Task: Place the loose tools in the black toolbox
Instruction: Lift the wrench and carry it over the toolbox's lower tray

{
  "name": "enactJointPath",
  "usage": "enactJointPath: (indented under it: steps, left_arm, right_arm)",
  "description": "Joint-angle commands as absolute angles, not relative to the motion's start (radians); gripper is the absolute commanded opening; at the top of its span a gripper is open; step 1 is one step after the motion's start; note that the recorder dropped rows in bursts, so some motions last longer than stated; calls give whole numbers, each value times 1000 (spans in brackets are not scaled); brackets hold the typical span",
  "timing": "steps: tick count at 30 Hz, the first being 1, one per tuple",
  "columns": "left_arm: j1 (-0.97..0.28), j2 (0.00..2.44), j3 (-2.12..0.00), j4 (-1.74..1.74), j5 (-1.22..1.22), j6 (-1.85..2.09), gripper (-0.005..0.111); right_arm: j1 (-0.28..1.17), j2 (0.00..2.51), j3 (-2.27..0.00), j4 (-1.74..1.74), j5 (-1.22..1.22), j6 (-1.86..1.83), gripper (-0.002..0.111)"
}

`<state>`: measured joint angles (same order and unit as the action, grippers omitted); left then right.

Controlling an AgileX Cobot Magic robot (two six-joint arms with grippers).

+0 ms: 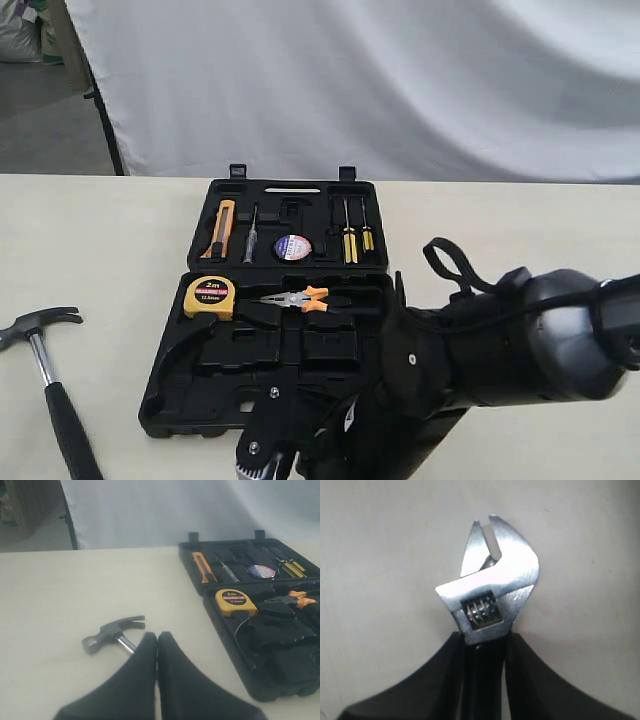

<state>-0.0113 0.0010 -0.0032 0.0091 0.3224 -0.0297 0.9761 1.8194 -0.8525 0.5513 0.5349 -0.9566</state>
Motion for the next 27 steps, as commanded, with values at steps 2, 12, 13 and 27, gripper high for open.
enactJointPath:
  steps: [2,12,13,27]
  left_arm:
    - [-18,0,0,6,320,-31,0]
    - [-18,0,0,6,320,-31,0]
    - [-18,0,0,6,320,-31,0]
    - [-18,0,0,6,320,-31,0]
  right_arm:
    - [982,1828,-859,524,553,-957,0]
    - [982,1822,-864,524,531,-957,0]
    - [982,1819,-869,522,533,-957,0]
    - [982,1815,-962,510,573,-957,0]
